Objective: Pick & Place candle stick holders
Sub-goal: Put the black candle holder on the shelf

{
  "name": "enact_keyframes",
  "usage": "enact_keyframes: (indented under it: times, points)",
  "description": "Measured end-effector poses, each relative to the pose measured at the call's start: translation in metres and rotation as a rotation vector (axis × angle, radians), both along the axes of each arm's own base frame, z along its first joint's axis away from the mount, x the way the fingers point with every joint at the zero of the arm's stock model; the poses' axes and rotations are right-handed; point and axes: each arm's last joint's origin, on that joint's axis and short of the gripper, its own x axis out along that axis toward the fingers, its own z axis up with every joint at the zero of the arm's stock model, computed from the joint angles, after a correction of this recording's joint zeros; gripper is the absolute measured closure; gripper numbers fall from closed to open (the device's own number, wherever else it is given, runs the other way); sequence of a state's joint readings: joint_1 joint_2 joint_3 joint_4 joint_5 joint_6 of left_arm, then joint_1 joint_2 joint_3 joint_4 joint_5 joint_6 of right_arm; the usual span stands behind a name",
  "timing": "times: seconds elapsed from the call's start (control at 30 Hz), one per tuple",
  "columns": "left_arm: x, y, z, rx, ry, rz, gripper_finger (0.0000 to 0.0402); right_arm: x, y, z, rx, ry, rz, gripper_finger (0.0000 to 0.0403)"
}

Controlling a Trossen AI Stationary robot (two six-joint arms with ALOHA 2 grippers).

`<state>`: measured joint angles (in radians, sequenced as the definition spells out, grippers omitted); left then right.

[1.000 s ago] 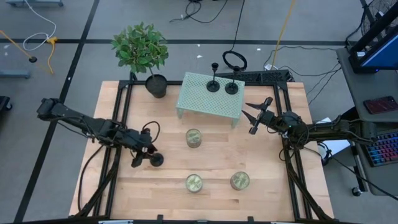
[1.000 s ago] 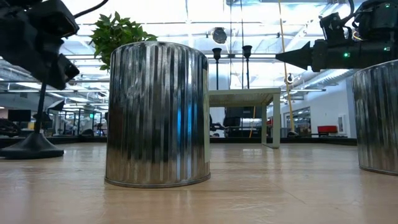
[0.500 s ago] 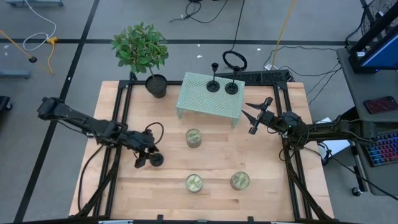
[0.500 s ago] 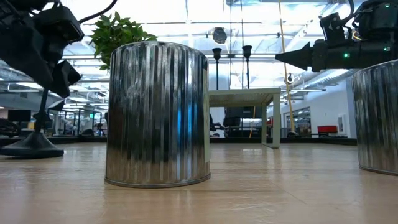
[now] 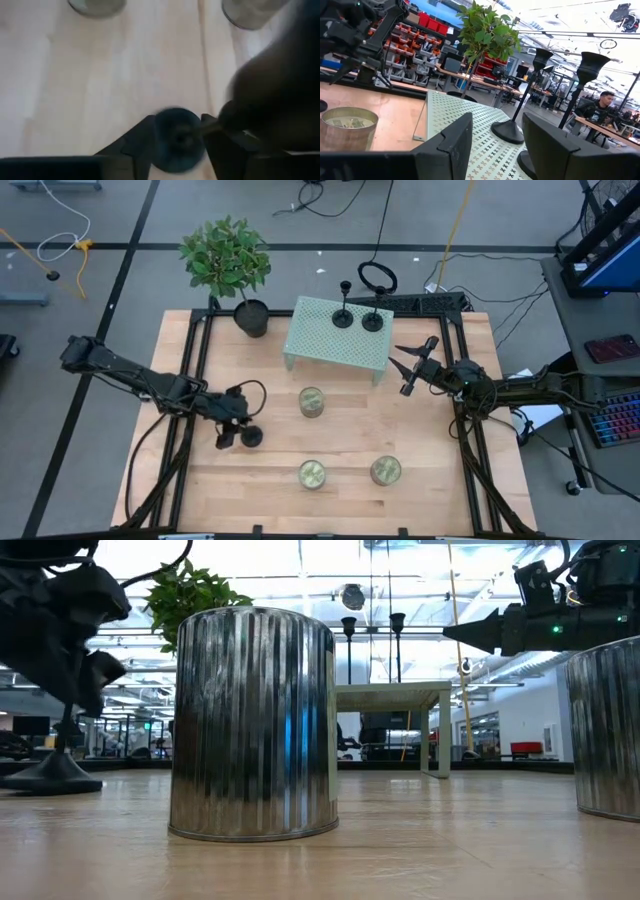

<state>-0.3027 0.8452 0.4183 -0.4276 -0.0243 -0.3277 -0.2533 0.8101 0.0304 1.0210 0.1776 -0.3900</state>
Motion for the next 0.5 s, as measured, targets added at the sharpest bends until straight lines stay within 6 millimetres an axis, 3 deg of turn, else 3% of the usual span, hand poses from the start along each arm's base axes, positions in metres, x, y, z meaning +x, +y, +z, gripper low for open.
enact_keyframes:
  times: [0.27,0.5]
  points:
    - [0.002,0.0,0.002,0.045,-0.047,-0.053,0.0377,0.0,0.0,0.0,-0.018,0.004,-0.004,0.0238]
    - [0.021,0.007,0.024,-0.013,-0.309,0.016,0.0378,-0.001,0.0,0.003,-0.023,-0.019,-0.004,0.0238]
